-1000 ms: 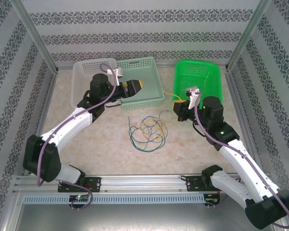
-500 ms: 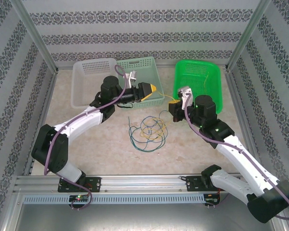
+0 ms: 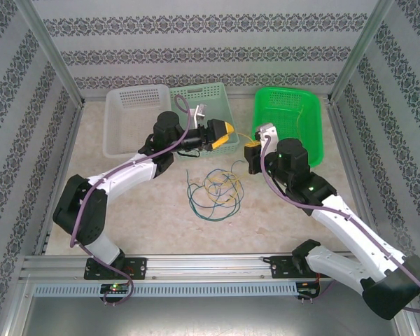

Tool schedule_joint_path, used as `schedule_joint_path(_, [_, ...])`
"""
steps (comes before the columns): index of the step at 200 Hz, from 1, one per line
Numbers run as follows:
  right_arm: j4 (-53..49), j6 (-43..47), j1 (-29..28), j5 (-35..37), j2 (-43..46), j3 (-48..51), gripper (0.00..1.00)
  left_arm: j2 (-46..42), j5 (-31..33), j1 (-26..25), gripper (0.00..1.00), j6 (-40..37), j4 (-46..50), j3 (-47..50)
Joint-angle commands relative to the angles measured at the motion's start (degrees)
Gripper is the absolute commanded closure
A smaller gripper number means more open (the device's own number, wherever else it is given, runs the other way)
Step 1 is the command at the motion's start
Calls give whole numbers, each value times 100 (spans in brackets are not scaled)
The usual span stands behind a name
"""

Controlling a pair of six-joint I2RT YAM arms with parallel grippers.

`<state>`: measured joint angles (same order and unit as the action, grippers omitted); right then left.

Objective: Untangle the cables

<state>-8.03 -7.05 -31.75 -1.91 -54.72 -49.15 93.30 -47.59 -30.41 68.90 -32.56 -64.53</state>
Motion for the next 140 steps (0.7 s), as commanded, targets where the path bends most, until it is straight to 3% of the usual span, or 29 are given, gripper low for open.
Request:
schedule_joint_path(1, [397,46,-190,28,98,8,100,147,-41,-74,23,196,-532,-163])
schedule_joint_path(42, [790,-158,-663,178,29,237,100,448,-8,-88,26,523,-967,-288])
schedule_joint_path(67, [490,-256,-843,52,-73,227,100,417,107,-82,39,244,-758,-333])
schedule_joint_path(93, [139,-446,-867,-175,-56,385,100,268,169,-46,58,-479,27,-507])
schedule_joint_path(125, [-532,-706,-865,-575,-285,376,100,-4,324,-28,72,-2006,1743,-1091])
schedule_joint_path(140, [-807,-818,-863,-824,-564,262,100,0,208,-26,79,-2396,2110,-1374])
